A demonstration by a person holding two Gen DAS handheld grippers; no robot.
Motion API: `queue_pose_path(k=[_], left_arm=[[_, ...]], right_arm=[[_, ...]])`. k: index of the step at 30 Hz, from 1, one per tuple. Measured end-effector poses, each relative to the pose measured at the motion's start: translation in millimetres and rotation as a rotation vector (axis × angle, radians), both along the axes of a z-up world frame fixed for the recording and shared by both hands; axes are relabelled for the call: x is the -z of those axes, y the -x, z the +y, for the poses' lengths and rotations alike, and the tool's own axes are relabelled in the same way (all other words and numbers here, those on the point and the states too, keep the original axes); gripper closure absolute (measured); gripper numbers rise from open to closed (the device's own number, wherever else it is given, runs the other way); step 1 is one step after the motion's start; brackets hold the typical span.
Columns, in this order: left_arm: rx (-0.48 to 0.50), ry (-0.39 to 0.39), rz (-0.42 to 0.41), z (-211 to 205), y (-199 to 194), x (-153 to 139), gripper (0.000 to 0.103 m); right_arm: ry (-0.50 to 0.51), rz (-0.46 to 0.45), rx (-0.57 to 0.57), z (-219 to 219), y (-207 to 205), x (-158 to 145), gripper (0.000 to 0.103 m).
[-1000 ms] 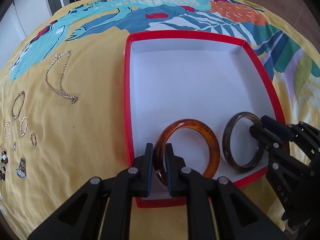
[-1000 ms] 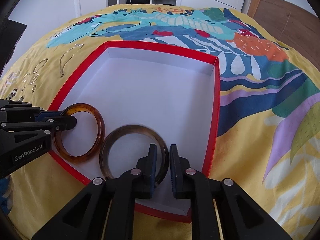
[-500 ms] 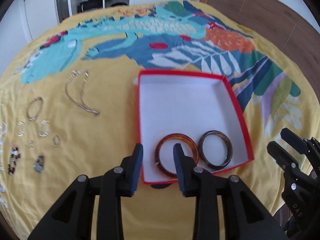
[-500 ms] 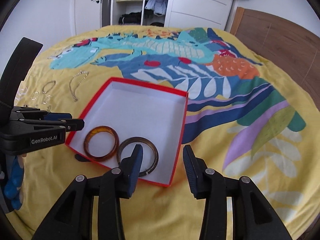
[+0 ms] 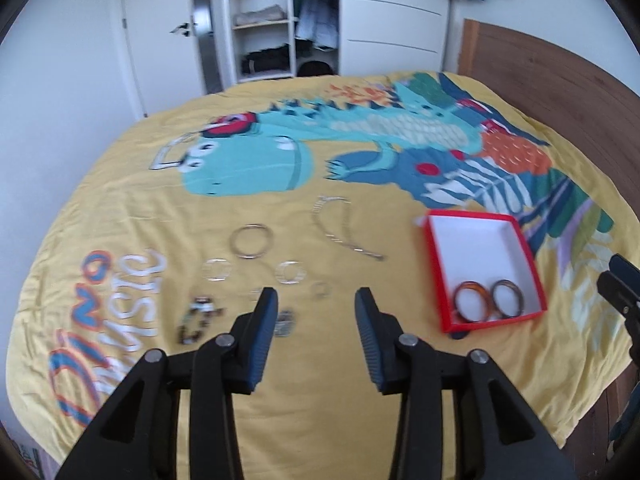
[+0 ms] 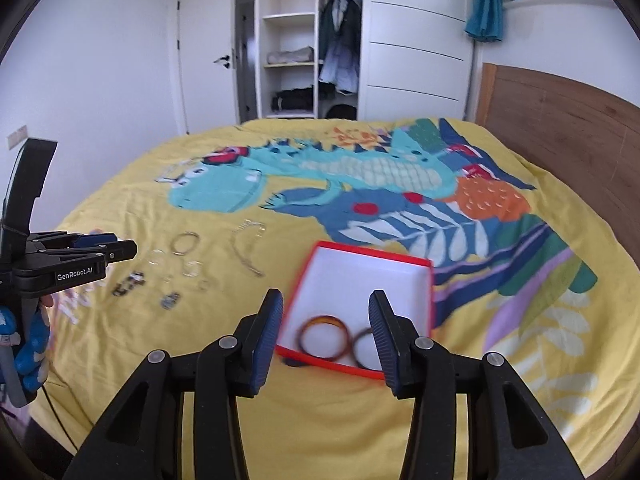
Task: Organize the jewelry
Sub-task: 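Move both tools back over the remaining jewelry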
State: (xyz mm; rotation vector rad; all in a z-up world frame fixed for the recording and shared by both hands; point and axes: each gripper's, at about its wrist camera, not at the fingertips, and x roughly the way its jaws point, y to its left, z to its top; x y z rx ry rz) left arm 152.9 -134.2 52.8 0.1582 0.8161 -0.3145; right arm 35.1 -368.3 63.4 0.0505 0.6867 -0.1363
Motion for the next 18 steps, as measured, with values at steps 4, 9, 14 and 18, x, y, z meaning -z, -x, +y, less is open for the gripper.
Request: queue_pose_path(k=[4, 9, 14, 18], left_arm=[[-0.068, -0.008, -0.030, 65.3, -6.9, -4.8, 0.064], [-0.143, -0.007, -0.037, 121.7, -18.8, 4.7, 0.056], [-0.207, -0.006, -0.017, 153.6, -32.4, 35.6, 0.051], [-0.201, -0.021, 0.043, 159.6, -47.3, 79.4, 0.051]], right_arm=[[-0.009, -0.009, -0.057, 44.1, -13.2, -4.2, 0.053], [-0.032, -0.002, -0.121, 85.2, -36.1, 3.7, 0.049], [-0.068, 0.044, -0.182, 122.7, -67.1, 32.9, 0.047], [-0.100, 0.118, -0.232, 146.6, -95.6, 73.6, 0.047]])
